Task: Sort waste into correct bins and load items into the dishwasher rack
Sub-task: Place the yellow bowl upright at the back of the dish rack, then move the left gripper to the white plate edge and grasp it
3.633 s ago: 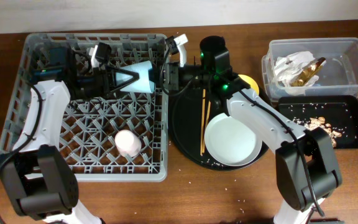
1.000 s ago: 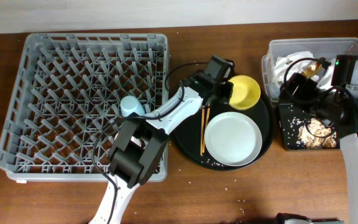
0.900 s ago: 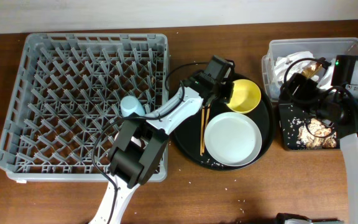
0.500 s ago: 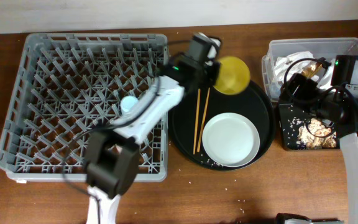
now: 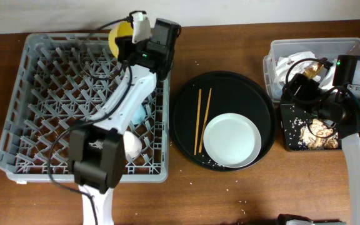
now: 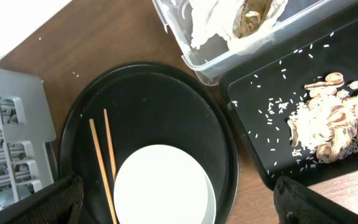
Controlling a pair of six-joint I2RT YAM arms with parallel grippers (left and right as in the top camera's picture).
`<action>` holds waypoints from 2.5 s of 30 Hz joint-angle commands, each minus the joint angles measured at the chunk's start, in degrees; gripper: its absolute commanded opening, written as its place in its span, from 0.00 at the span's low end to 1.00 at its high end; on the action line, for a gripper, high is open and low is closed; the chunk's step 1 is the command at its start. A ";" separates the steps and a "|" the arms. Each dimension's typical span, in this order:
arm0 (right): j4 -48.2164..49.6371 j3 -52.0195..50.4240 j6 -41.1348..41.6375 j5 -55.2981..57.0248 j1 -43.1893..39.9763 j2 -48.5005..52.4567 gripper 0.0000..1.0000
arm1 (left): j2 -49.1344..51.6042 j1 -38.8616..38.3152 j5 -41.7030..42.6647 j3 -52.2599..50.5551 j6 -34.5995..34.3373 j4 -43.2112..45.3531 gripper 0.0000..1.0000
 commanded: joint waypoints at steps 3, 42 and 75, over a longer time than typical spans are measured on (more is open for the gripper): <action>-0.02 0.13 -0.52 0.72 -0.31 0.22 0.98 | 3.76 -0.94 -7.58 0.31 3.04 1.36 0.00; -0.02 0.13 -0.50 0.70 -0.31 0.22 0.99 | 10.27 -7.21 -11.63 0.02 25.31 13.14 0.00; -0.02 0.13 -0.50 0.70 -0.31 0.22 0.98 | -1.95 -18.86 59.54 0.24 10.67 -18.05 0.77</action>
